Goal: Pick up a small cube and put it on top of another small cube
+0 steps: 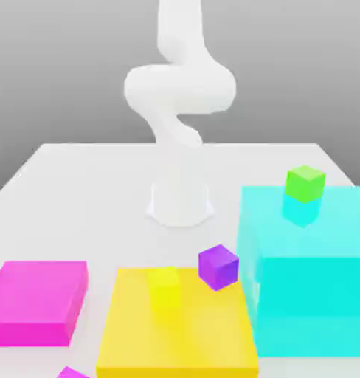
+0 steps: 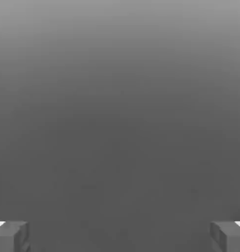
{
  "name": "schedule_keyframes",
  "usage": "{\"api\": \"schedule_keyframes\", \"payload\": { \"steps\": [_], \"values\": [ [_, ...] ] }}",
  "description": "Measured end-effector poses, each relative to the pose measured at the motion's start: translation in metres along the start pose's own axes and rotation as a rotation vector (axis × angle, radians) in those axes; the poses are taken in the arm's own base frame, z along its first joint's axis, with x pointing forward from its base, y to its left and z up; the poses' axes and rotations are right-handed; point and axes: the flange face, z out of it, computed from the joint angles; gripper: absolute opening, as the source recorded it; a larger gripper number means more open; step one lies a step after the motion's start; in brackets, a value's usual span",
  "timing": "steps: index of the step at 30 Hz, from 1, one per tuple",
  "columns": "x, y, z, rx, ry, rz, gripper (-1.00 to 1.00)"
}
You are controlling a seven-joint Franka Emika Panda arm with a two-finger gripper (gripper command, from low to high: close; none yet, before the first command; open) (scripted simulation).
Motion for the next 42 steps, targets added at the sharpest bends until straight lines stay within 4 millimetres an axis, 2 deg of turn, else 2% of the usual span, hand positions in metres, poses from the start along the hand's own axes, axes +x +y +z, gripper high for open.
{"api": "schedule_keyframes", "payload": {
  "steps": [6, 13, 16, 20, 28, 31, 34, 35, 42],
  "values": [
    [0.019, 0.014, 0.103, -0.128, -0.077, 0.072, 0.0],
    [0.027, 0.055, 0.219, -0.272, -0.164, 0.159, 0.0],
    [0.025, 0.079, 0.267, -0.333, -0.201, 0.197, 0.0],
    [0.02, 0.122, 0.328, -0.417, -0.247, 0.257, 0.0],
    [-0.018, 0.214, 0.437, -0.575, -0.35, 0.357, 0.0],
    [-0.038, 0.251, 0.472, -0.626, -0.381, 0.391, 0.0],
    [-0.059, 0.276, 0.506, -0.635, -0.387, 0.397, 0.0],
    [-0.065, 0.283, 0.515, -0.636, -0.388, 0.398, -1.0],
    [-0.066, 0.284, 0.517, -0.636, -0.388, 0.398, -1.0]
  ]
}}
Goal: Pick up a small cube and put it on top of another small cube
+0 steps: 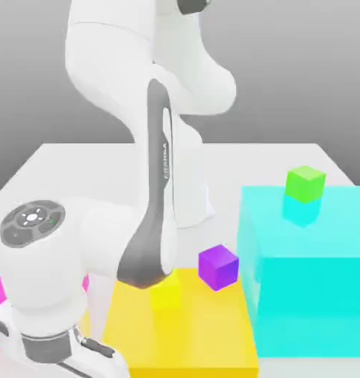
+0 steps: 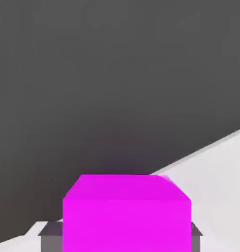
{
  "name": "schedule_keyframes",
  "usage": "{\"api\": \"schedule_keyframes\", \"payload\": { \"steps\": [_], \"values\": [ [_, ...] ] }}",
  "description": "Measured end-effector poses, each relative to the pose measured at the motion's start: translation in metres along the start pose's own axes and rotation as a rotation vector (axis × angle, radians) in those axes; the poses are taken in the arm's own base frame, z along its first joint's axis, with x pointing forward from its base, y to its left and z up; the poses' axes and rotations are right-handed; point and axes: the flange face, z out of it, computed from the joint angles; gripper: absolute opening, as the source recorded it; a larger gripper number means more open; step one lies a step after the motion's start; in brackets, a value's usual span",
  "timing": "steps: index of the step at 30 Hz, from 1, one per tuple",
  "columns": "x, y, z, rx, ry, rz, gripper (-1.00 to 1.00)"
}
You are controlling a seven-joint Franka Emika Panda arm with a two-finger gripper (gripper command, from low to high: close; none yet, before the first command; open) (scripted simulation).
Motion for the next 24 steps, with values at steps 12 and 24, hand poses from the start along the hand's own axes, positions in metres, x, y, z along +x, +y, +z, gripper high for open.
{"api": "schedule_keyframes", "payload": {
  "steps": [12, 24],
  "values": [
    [-0.016, 0.025, -0.119, 0.056, -0.055, 0.347, -1.0],
    [-0.182, 0.055, -0.191, 0.038, -0.103, 0.687, -1.0]
  ]
}}
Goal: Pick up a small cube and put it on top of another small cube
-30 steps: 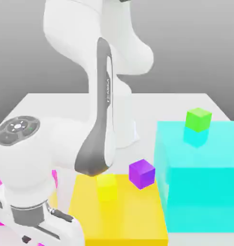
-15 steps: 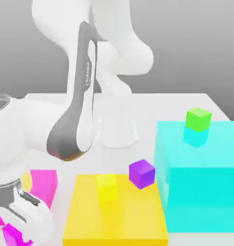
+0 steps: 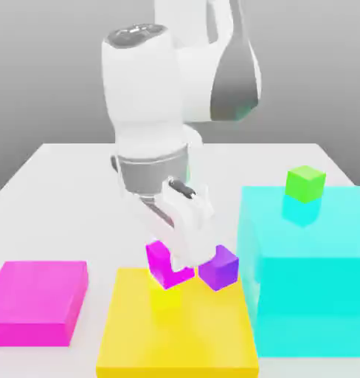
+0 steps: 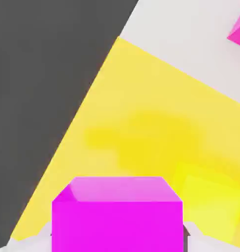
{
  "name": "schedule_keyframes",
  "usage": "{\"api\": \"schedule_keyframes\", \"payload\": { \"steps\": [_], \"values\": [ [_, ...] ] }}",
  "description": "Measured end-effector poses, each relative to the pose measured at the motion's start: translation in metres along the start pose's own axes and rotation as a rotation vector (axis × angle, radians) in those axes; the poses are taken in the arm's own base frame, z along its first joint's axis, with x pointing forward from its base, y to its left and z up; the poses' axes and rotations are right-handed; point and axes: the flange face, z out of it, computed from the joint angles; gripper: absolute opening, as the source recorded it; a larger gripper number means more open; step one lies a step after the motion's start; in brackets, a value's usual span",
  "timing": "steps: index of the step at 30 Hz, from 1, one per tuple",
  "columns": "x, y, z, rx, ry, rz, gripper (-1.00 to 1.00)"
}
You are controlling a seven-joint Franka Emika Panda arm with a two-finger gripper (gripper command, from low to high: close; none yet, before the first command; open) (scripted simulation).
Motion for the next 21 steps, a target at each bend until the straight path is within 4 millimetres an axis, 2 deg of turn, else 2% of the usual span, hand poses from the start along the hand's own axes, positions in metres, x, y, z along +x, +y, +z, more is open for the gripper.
{"api": "schedule_keyframes", "payload": {
  "steps": [4, 7, 9, 13, 14, 21],
  "values": [
    [-0.017, 0.047, -0.005, 0.002, 0.035, 0.126, -1.0],
    [-0.029, 0.084, 0.0, 0.008, 0.082, 0.185, -1.0],
    [-0.033, 0.093, 0.017, 0.01, 0.103, 0.179, -1.0],
    [-0.031, 0.097, 0.059, 0.011, 0.109, 0.176, -1.0],
    [-0.03, 0.098, 0.067, 0.01, 0.108, 0.176, 1.0],
    [-0.03, 0.098, 0.067, 0.009, 0.109, 0.176, 1.0]
  ]
}}
